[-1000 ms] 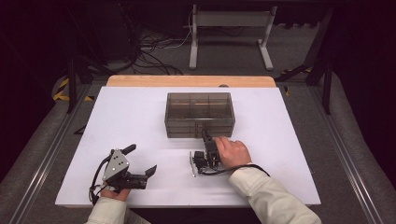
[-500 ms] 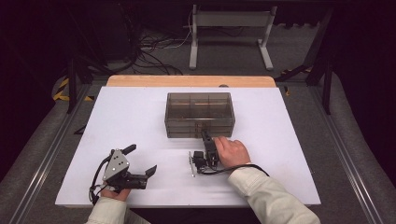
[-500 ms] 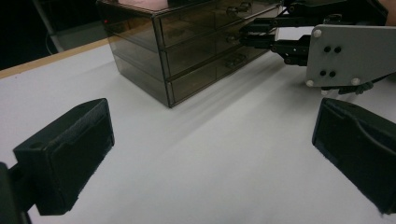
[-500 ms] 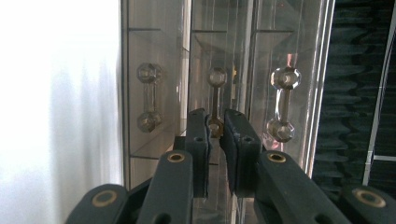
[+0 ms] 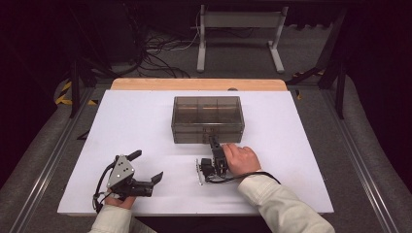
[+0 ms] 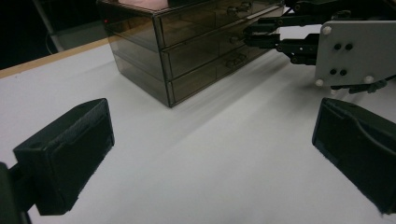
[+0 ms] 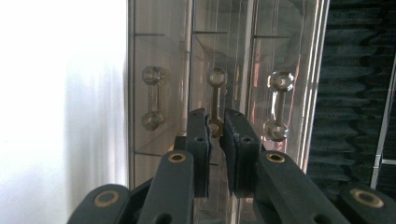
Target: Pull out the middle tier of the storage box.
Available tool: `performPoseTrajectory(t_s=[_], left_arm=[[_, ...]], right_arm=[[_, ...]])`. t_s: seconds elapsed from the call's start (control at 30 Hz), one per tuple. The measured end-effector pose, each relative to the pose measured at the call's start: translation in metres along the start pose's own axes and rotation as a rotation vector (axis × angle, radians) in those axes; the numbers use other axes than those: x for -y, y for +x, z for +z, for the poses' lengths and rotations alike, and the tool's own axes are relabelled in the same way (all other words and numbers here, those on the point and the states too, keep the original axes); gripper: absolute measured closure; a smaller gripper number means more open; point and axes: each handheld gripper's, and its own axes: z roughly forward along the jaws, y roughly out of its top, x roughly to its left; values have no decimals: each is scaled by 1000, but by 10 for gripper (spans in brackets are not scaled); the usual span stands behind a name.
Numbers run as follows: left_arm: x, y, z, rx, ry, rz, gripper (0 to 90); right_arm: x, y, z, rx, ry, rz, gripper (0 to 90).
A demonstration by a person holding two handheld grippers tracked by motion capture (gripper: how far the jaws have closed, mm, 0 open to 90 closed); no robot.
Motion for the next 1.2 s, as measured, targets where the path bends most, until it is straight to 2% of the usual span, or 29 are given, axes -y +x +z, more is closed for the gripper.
performPoseTrajectory(t_s=[0.13,0.33,0.4,0.83,0.93,1.0,1.13,1.2], left_arm=[[0,0,0,0,-1,1,0],[0,0,0,-1,3,4,0],[0,0,0,1,-1,0,1],[0,0,0,0,1,4,0],[0,0,0,2,2,-3,1],[0,0,0,2,3,3,1],[0,0,0,3,3,3,1],[0,0,0,6,5,1,1]], right_arm=[[-1,0,-5,-10,9,11,814],[-3,-5,-13,-32,1,0,813],[-3,-5,-17,-42,6,16,813],[-4,-2,-23,-66,2,30,797],[-3,-6,-24,-68,-22,19,695],[-3,-7,-25,-74,-24,23,675],[-2,-13,-28,-117,-45,58,570],[-1,-16,-30,-115,-56,94,502]])
